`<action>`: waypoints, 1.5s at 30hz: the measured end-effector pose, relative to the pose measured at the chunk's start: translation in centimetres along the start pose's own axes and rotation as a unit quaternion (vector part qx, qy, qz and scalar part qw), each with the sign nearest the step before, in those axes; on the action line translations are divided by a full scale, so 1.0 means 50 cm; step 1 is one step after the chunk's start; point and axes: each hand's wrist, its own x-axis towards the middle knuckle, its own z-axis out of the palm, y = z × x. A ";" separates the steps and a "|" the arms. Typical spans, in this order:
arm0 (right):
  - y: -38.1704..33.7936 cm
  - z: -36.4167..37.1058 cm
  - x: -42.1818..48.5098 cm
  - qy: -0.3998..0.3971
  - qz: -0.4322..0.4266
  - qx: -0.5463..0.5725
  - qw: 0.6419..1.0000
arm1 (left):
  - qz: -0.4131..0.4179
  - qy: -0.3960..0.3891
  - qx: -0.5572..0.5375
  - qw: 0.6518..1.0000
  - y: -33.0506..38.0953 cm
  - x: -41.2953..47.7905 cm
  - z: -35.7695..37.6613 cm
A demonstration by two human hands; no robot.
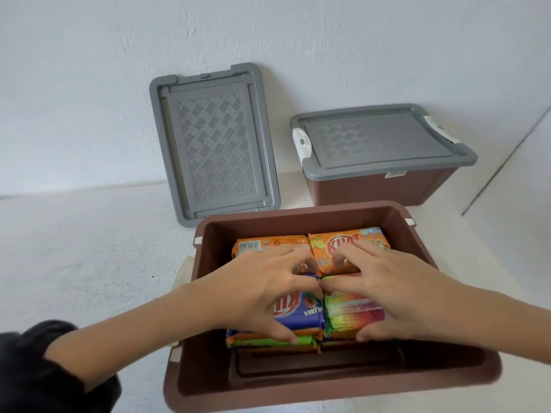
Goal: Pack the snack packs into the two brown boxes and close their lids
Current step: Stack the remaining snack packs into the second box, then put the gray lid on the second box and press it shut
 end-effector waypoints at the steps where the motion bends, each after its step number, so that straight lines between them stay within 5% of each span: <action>1: 0.000 -0.001 0.003 0.004 0.000 0.007 1.000 | 0.001 0.002 0.001 1.000 0.000 0.001 0.001; 10: 0.003 0.005 0.004 0.012 -0.009 0.034 0.999 | 0.007 0.044 0.017 0.999 0.000 -0.010 0.020; 13: 0.014 -0.019 0.010 0.049 -0.002 0.067 0.997 | -0.044 0.070 -0.079 0.993 -0.009 -0.013 -0.012; 21: 0.049 -0.132 0.151 0.253 0.010 0.125 0.959 | -0.201 0.328 -0.100 0.918 -0.168 -0.020 -0.115; 25: 0.074 -0.169 0.282 0.280 0.035 0.142 0.949 | -0.302 0.353 -0.074 0.883 -0.269 -0.019 -0.122; 33: 0.129 -0.153 0.506 0.199 0.161 0.198 0.946 | -0.525 0.283 -0.115 0.794 -0.423 -0.001 -0.023; 45: 0.134 -0.118 0.547 0.314 0.156 0.239 0.906 | -0.547 0.338 -0.097 0.760 -0.441 0.009 0.017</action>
